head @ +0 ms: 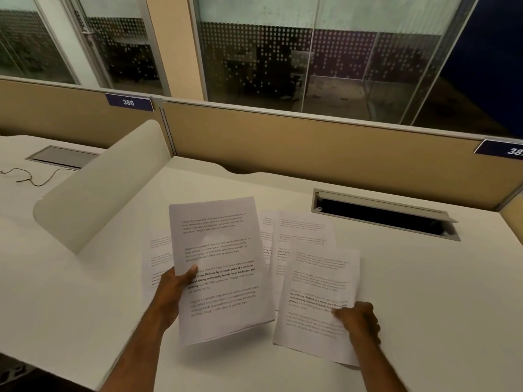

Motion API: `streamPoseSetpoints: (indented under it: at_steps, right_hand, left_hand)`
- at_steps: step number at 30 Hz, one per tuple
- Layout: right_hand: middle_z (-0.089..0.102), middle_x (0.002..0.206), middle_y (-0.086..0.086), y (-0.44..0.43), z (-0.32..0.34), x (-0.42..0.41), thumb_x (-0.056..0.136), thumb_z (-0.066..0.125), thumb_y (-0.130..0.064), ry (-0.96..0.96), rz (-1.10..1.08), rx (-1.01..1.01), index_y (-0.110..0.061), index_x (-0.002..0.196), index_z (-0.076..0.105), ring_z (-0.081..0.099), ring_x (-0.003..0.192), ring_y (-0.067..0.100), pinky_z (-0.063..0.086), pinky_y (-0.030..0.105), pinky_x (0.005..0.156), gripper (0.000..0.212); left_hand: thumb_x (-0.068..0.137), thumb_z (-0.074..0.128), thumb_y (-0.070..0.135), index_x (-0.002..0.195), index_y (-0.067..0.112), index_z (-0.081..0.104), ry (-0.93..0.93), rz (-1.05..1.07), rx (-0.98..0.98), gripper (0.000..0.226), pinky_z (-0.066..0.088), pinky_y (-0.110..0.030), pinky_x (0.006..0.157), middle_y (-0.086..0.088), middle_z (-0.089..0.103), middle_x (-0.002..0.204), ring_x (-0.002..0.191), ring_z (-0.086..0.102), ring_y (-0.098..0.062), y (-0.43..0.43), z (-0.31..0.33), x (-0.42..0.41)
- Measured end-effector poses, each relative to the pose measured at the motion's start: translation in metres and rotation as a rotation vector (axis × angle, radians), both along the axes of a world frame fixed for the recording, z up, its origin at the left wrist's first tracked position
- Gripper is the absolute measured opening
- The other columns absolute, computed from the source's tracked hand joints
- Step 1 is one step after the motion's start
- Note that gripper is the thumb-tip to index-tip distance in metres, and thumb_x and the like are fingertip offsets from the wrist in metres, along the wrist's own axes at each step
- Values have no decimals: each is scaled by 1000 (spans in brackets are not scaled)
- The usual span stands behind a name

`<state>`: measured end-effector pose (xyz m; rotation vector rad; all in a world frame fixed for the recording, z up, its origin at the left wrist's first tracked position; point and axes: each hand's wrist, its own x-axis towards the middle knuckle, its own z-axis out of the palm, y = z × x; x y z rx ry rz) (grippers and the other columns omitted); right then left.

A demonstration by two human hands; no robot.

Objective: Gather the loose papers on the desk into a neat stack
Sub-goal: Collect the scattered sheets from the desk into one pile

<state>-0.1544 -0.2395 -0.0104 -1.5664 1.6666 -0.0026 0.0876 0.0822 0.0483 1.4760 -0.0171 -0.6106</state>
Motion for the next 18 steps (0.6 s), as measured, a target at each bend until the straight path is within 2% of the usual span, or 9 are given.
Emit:
streamPoseSetpoints:
  at_steps: [2, 6, 8, 10, 13, 16, 18]
  right_hand:
    - [72, 110, 22, -9, 4, -1, 74, 86, -17, -120, -17, 54, 2, 115, 67, 68, 101, 41, 55, 51, 95, 49]
    - [76, 103, 21, -31, 23, 15, 81, 83, -17, -371, -1, -72, 2, 104, 73, 72, 90, 36, 60, 50, 88, 32]
    - [76, 103, 20, -43, 31, 33, 82, 83, -21, -412, 15, -89, 0, 104, 72, 72, 90, 36, 60, 50, 88, 32]
    - [75, 107, 21, -53, 34, 54, 83, 82, -23, -410, 31, -91, 0, 108, 71, 70, 88, 34, 59, 43, 84, 36]
    - [74, 113, 24, -62, 29, 85, 84, 81, -24, -300, 102, -144, 4, 112, 71, 71, 92, 37, 58, 41, 83, 40]
    - [61, 127, 27, -58, 19, 107, 85, 79, -31, -21, 137, -195, 6, 122, 62, 59, 114, 44, 53, 49, 92, 55]
    - [51, 133, 26, -49, 16, 117, 84, 80, -33, 134, 162, -237, 3, 128, 53, 51, 122, 43, 49, 52, 96, 63]
  left_hand:
    - [99, 62, 16, 131, 4, 62, 2, -2, 2, 35, 66, -56, 74, -24, 78, 113, 92, 78, -43, -2, 0, 3]
    - [99, 62, 14, 132, 4, 62, 15, 3, 5, 34, 64, -59, 80, -23, 78, 114, 96, 77, -44, -5, 2, 13]
    - [99, 63, 14, 131, 4, 63, 22, 8, 6, 34, 62, -61, 85, -24, 77, 115, 99, 76, -46, -7, 3, 19]
    - [99, 63, 14, 131, 5, 63, 27, 14, 8, 34, 59, -65, 89, -24, 77, 117, 102, 74, -47, -8, 3, 24]
    - [98, 63, 14, 130, 5, 64, 36, 27, 11, 33, 58, -66, 91, -24, 77, 116, 103, 74, -47, -9, 2, 33]
    - [98, 63, 15, 128, 5, 65, 38, 31, 12, 32, 60, -62, 88, -23, 78, 116, 101, 75, -45, -11, 0, 40]
    - [98, 64, 15, 127, 6, 66, 41, 38, 11, 31, 62, -59, 86, -22, 78, 115, 100, 76, -44, -12, -3, 43]
